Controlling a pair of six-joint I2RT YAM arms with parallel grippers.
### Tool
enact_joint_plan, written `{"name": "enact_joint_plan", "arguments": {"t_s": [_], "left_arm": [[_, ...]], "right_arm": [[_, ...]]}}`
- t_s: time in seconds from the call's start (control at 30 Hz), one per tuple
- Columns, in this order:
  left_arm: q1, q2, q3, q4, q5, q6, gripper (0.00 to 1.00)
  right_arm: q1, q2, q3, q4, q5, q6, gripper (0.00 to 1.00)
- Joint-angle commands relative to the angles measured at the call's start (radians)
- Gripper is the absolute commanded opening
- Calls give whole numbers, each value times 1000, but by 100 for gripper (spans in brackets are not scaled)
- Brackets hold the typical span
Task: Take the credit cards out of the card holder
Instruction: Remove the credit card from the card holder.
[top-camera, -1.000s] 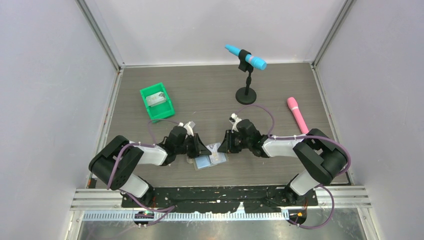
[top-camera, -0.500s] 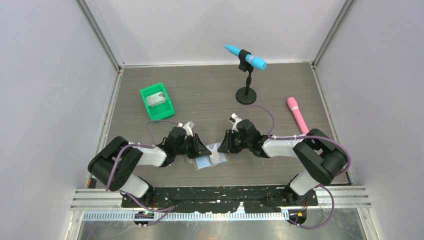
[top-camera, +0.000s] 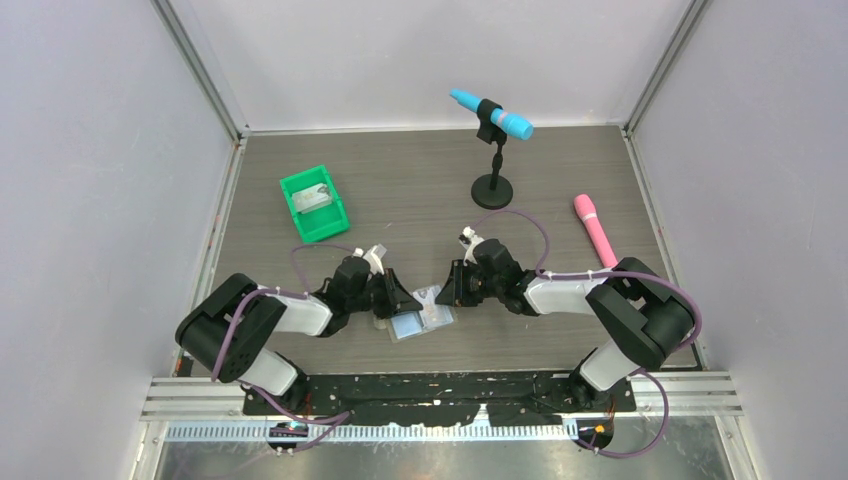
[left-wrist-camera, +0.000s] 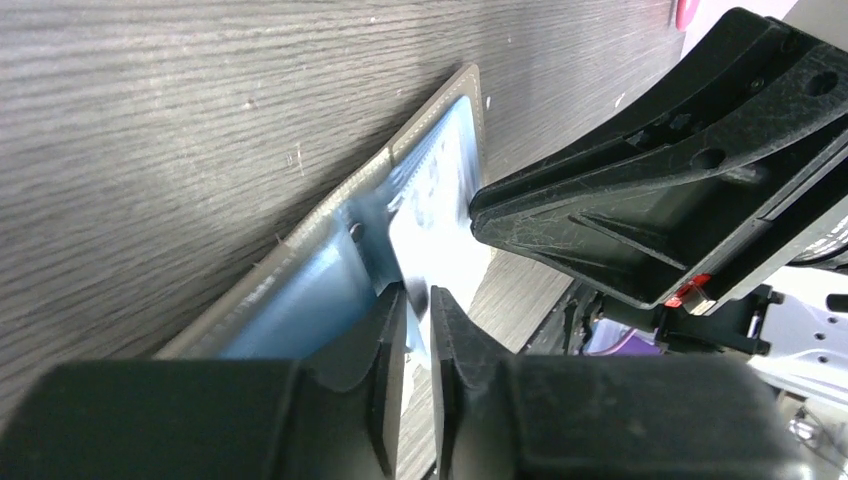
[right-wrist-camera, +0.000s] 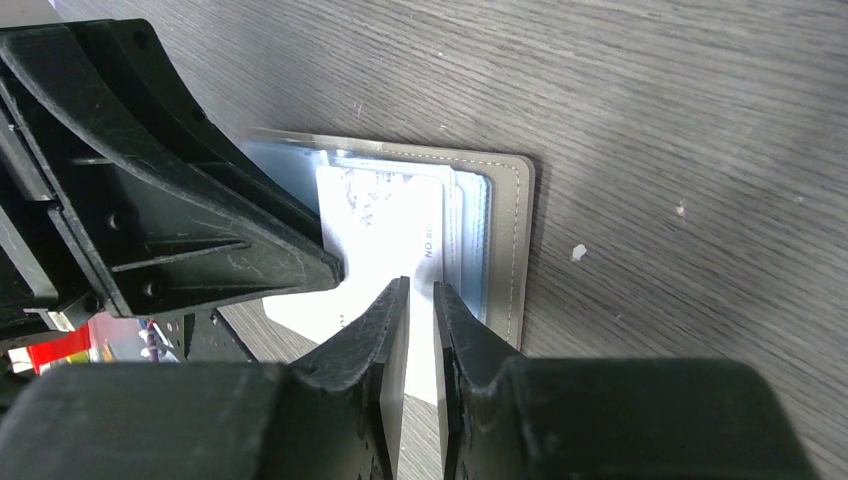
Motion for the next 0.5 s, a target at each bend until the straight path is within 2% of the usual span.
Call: {"name": "enact_joint_plan", "arguments": {"t_s": [0.0,0.07,0.17,0.37,0.47], "left_arm": [[-2,-26,0,52,9,10,19],[-1,-27,-4,55,9,10,7],[2,-28,-7,56,11,11,0],[19,-54,-24,40,0,14,0],[23,-63,-14,4,7,28,14]], "right_arm": [[3,14,-15,-37,43,-18,23],[3,13,-13,-38,43,-18,23],[3,15,-11,-40,43,-20,23],[3,14,-8,-48,46,-23,23],[2,13,-4,-50,46,-23,23]]}}
